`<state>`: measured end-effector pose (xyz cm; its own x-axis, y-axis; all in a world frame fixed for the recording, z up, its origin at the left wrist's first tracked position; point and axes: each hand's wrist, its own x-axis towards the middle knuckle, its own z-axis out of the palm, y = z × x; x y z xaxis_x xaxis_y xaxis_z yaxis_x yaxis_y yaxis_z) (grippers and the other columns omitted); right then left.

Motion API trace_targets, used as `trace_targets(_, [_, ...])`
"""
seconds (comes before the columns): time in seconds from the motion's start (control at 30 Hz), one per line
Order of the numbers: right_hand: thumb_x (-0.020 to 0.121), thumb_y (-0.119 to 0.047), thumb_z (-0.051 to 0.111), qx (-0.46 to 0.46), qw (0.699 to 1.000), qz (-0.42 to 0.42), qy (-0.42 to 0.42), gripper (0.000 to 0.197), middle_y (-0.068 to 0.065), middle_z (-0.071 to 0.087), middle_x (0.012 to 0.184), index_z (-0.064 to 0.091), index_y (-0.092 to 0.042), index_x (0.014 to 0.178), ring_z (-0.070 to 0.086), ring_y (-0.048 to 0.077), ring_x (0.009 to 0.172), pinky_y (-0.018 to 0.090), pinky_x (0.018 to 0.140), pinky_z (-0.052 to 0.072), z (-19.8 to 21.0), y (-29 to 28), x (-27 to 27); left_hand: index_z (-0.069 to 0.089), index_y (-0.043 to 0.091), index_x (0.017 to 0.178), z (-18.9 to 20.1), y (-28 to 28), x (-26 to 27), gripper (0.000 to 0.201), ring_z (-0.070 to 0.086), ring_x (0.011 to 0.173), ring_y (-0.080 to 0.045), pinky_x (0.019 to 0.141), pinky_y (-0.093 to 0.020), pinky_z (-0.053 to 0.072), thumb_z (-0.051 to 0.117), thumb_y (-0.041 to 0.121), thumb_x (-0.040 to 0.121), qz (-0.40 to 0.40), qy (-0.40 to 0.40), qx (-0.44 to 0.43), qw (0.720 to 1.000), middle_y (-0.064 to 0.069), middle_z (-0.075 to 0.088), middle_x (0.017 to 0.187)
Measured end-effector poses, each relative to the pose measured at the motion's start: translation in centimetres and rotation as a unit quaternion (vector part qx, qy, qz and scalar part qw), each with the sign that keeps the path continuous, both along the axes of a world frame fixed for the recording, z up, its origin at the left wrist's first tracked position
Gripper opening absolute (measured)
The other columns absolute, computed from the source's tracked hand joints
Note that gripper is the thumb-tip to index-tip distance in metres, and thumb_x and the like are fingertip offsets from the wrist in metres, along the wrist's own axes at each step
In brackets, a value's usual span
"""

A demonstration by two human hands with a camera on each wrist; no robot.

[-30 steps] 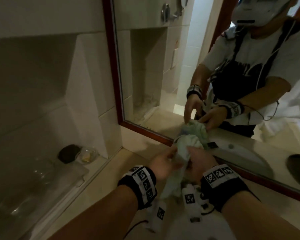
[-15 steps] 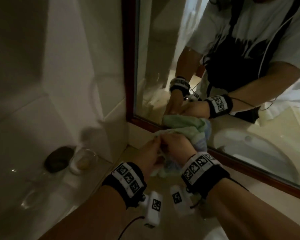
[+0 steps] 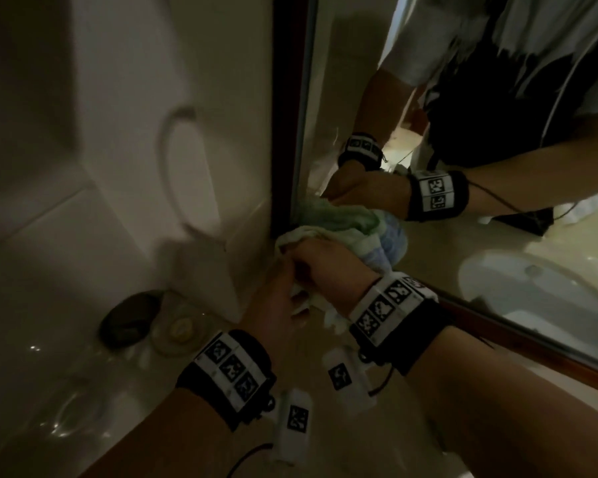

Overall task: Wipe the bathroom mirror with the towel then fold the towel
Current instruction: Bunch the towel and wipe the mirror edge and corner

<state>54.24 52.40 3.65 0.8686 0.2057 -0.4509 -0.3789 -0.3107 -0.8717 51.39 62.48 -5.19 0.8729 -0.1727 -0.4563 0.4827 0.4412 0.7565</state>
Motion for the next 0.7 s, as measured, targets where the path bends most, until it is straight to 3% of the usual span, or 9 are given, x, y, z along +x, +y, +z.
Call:
trace_targets(0.07, [0.096,-0.019,0.053,0.014,1.0,-0.009,-0.014,0.023,0.024,0.068,0.107,0.068,-0.005,0.105,0.067,0.042,0.099,0.049,0.09,0.056,0.4,-1.6,-1.4,0.061,0.024,0.133,0.7,-1.4,0.3,0.042,0.069,0.102,-0.023,0.086,-0.044,0.058,0.048,0.05,0.103,-0.024,-0.016,0.036,0.999,-0.01,0.07,0.121])
trace_targets(0.1, [0.097,-0.017,0.052,0.004,1.0,0.009,-0.026,0.017,0.02,0.068,0.095,0.066,-0.007,0.094,0.067,0.039,0.09,0.049,0.085,0.057,0.7,-2.5,-2.1,0.06,0.024,0.135,1.0,-1.9,0.4,0.041,0.069,0.106,-0.02,0.085,-0.041,0.058,0.049,0.048,0.104,-0.027,-0.036,0.047,0.998,-0.009,0.067,0.13])
trace_targets(0.17, [0.102,-0.009,0.046,0.021,0.998,0.029,-0.044,0.023,0.003,0.064,0.077,0.058,-0.012,0.082,0.064,0.015,0.074,0.03,0.073,0.053,0.8,-4.4,-3.2,0.058,0.022,0.139,1.8,-2.9,0.5,0.058,0.069,0.113,-0.02,0.09,-0.039,0.057,0.062,0.058,0.092,-0.046,-0.085,0.069,0.993,-0.008,0.065,0.136])
trace_targets(0.27, [0.105,-0.015,0.047,0.025,0.999,0.041,-0.008,0.017,0.006,0.071,0.086,0.064,-0.012,0.11,0.067,0.004,0.068,0.019,0.061,0.053,1.6,-7.6,-4.9,0.068,0.024,0.129,2.5,-3.6,-0.1,0.065,0.067,0.12,-0.024,0.103,-0.051,0.051,0.068,0.07,0.083,-0.1,-0.151,0.118,0.976,-0.001,0.071,0.128])
trace_targets(0.33, [0.106,-0.023,0.047,0.002,0.997,0.075,-0.011,0.023,-0.002,0.073,0.096,0.064,-0.027,0.122,0.069,0.003,0.072,0.023,0.068,0.056,1.8,-9.6,-6.0,0.071,0.021,0.124,2.8,-4.1,-0.6,0.068,0.069,0.115,-0.023,0.101,-0.048,0.053,0.071,0.072,0.077,-0.114,-0.156,0.14,0.971,0.0,0.074,0.122])
trace_targets(0.4, [0.105,-0.033,0.048,-0.037,0.996,0.076,-0.033,0.026,-0.015,0.074,0.102,0.066,-0.049,0.113,0.07,0.002,0.085,0.027,0.081,0.058,2.4,-11.3,-6.9,0.071,0.021,0.123,2.8,-4.6,-1.1,0.077,0.07,0.112,-0.021,0.098,-0.045,0.056,0.074,0.077,0.069,-0.126,-0.168,0.169,0.963,0.002,0.074,0.12])
trace_targets(0.47, [0.103,-0.039,0.049,-0.057,0.993,0.075,-0.067,0.028,-0.03,0.072,0.104,0.064,-0.063,0.102,0.068,-0.004,0.094,0.025,0.09,0.058,2.9,-12.4,-7.7,0.072,0.018,0.121,2.9,-4.7,-1.1,0.069,0.072,0.108,-0.022,0.095,-0.044,0.058,0.078,0.068,0.073,-0.103,-0.175,0.161,0.966,-0.001,0.076,0.116])
trace_targets(0.6, [0.101,-0.042,0.052,-0.062,0.992,0.03,-0.105,0.03,-0.027,0.065,0.127,0.064,-0.047,0.127,0.062,-0.002,0.118,0.033,0.104,0.051,1.6,-12.6,-7.5,0.071,-0.001,0.111,2.6,-4.5,-0.2,0.061,0.075,0.096,-0.031,0.084,-0.052,0.062,0.081,0.051,0.08,-0.021,-0.15,0.154,0.976,-0.019,0.076,0.103])
trace_targets(0.7, [0.102,-0.036,0.051,-0.015,0.993,-0.017,-0.116,0.033,-0.014,0.069,0.127,0.065,-0.03,0.132,0.065,0.006,0.118,0.037,0.104,0.053,-0.4,-10.7,-5.9,0.063,0.001,0.117,2.2,-4.2,0.0,0.058,0.074,0.099,-0.032,0.08,-0.051,0.063,0.071,0.053,0.09,0.015,-0.13,0.154,0.979,-0.019,0.073,0.109])
